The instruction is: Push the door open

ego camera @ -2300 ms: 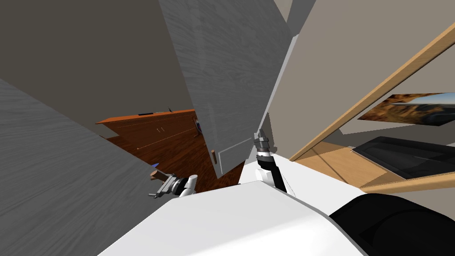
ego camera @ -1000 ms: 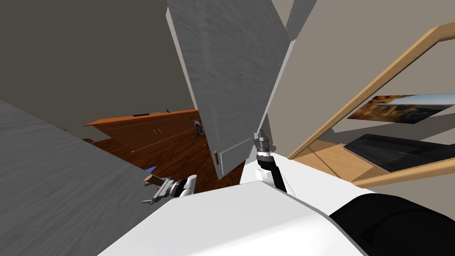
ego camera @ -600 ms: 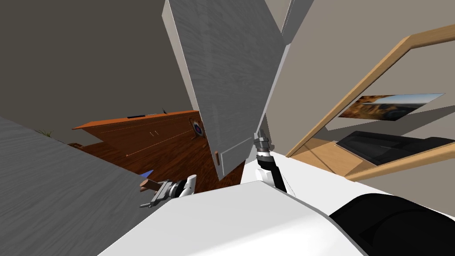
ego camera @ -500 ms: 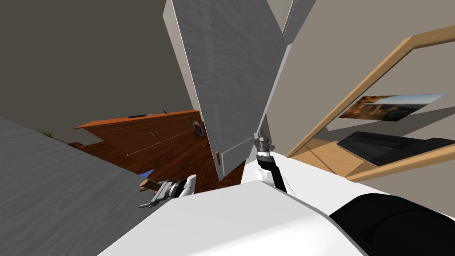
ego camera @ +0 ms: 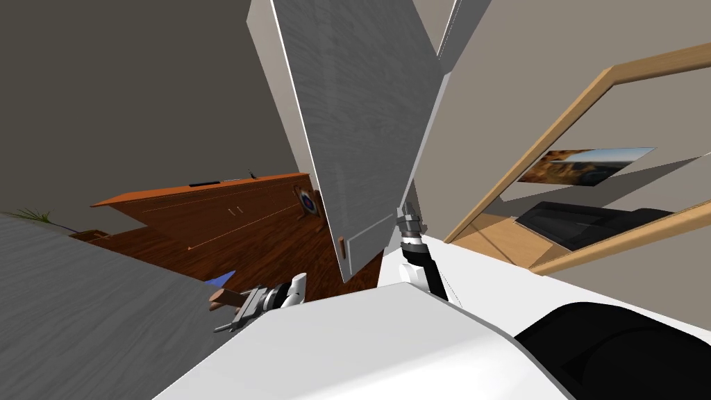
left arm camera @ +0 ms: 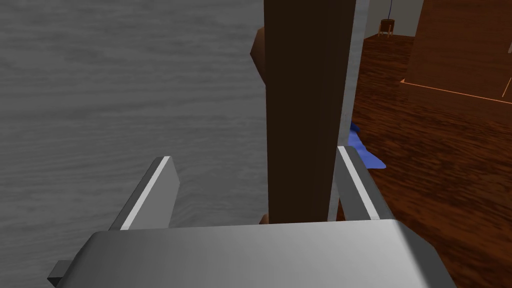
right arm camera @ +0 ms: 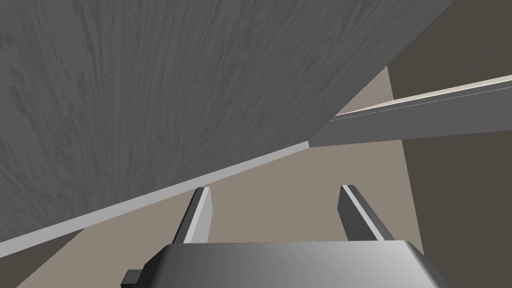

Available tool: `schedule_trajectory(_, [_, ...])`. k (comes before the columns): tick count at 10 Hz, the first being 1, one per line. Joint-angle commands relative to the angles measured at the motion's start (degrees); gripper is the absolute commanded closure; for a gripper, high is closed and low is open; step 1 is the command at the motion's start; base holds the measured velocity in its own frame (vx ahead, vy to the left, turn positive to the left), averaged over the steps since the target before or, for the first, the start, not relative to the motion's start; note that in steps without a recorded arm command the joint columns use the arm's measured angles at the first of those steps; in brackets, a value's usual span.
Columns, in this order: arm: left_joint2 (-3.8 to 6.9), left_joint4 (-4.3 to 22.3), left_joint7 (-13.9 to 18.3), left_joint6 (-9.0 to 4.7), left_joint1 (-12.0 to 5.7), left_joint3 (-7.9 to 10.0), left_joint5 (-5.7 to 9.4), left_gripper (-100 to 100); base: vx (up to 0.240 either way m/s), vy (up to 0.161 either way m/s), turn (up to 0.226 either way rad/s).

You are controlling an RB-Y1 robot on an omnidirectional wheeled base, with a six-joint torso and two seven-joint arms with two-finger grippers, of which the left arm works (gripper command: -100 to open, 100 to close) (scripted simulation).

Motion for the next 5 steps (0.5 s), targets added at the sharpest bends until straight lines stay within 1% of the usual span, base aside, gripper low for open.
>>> schedule_trajectory(1, [0.62, 1.4, 0.8, -2.29, -0.21, 1.17, 0.89, 100, 0.018, 0.063, -0.055])
schedule_trajectory(2, [0.62, 1.4, 0.8, -2.29, -0.21, 1.17, 0.89, 100, 0.011, 0.055, -0.014])
schedule_trajectory(4, [0.25, 1.8, 0.6, -3.85, -0.55, 2.34, 2.16, 100, 0.011, 0.072, -0.090])
schedule_trajectory(5, [0.25, 1.8, 0.6, -3.85, -0.55, 2.34, 2.16, 100, 0.020, 0.066, -0.039])
